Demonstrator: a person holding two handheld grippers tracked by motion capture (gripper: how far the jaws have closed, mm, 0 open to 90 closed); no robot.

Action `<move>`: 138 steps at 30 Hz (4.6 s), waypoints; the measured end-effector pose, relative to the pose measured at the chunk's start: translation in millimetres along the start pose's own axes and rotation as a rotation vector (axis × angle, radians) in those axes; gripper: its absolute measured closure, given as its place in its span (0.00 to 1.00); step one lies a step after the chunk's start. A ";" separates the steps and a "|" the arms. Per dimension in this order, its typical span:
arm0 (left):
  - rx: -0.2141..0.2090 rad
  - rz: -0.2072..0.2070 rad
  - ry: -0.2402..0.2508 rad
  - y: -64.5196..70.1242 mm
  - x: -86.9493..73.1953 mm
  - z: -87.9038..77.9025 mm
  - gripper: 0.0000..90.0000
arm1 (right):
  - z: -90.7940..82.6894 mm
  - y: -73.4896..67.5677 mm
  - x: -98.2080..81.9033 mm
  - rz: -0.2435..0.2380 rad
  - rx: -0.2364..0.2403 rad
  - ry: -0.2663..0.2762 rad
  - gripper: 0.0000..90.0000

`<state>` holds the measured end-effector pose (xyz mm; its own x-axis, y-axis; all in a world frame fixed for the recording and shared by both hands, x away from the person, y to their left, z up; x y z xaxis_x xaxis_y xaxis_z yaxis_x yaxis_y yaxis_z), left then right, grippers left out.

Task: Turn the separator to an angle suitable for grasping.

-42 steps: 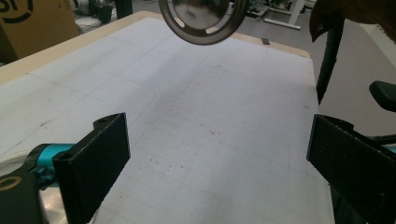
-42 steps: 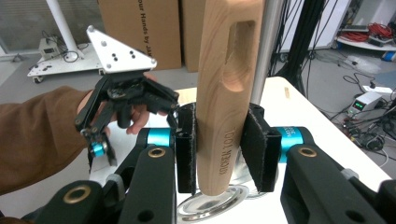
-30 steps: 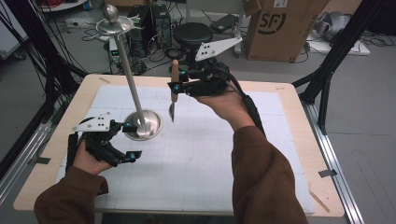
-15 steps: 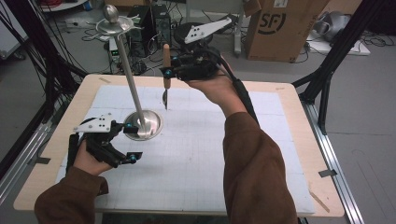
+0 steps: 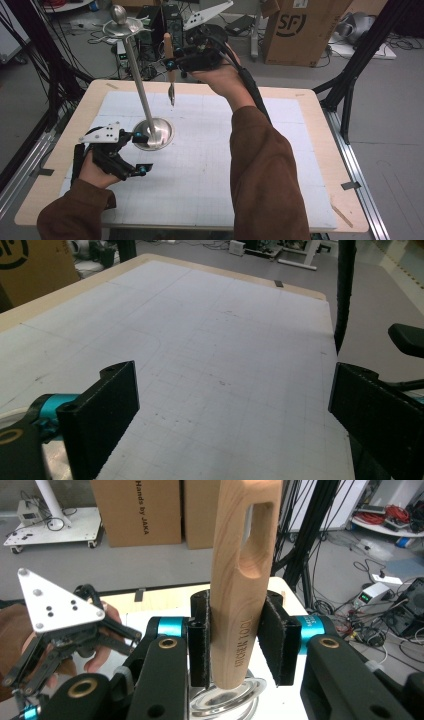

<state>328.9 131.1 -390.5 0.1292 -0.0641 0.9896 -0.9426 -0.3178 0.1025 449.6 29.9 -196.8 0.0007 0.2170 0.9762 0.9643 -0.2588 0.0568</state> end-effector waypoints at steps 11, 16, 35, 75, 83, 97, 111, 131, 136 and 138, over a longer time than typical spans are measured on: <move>0.002 -0.005 0.008 -0.7 1.5 -3.5 0.07 | 8.6 19.1 2.5 0.017 -0.041 -0.023 0.76; -0.004 -0.005 0.004 0.2 0.6 -2.1 0.07 | 13.3 21.5 6.9 0.013 -0.037 -0.025 0.76; -0.008 -0.003 0.016 -0.5 2.3 -4.9 0.07 | 29.3 24.2 12.6 0.008 -0.039 -0.037 0.76; -0.017 -0.003 0.009 1.3 0.7 -3.9 0.07 | 49.5 21.6 0.2 -0.003 -0.060 -0.068 0.56; -0.012 -0.008 0.002 0.5 -0.5 -3.1 0.07 | 32.7 20.1 -4.9 0.012 -0.070 -0.058 0.52; -0.003 -0.017 0.007 -1.8 0.1 -5.1 0.07 | -4.7 12.8 -15.4 0.017 -0.079 -0.029 0.51; -0.006 -0.015 0.004 -1.5 -0.2 -4.7 0.07 | -30.8 9.6 -41.3 0.050 -0.103 -0.010 0.47; -0.009 -0.019 0.001 -2.7 -1.8 -4.7 0.07 | -71.7 2.7 -67.4 0.087 -0.159 0.033 0.37; -0.015 -0.017 -0.013 -1.8 -4.5 -3.1 0.07 | -81.1 0.6 -77.3 0.101 -0.173 0.048 0.34; -0.013 -0.018 -0.013 -2.3 -4.6 -3.1 0.07 | -83.9 -2.1 -82.1 0.105 -0.174 0.050 0.33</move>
<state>329.5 135.1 -394.9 0.1498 -0.0711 0.9862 -0.9440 -0.3068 0.1213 425.3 -66.3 -259.5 0.0820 0.1347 0.9875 0.8992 -0.4373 -0.0150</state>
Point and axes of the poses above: each handheld gripper's, and its own axes: z roughly forward along the jaws, x roughly out of its top, y roughly to its right, the point moved 10 cm from there along z, roughly forward along the jaws, and after that the axes turned 14 degrees about y, right-handed, at the moved point
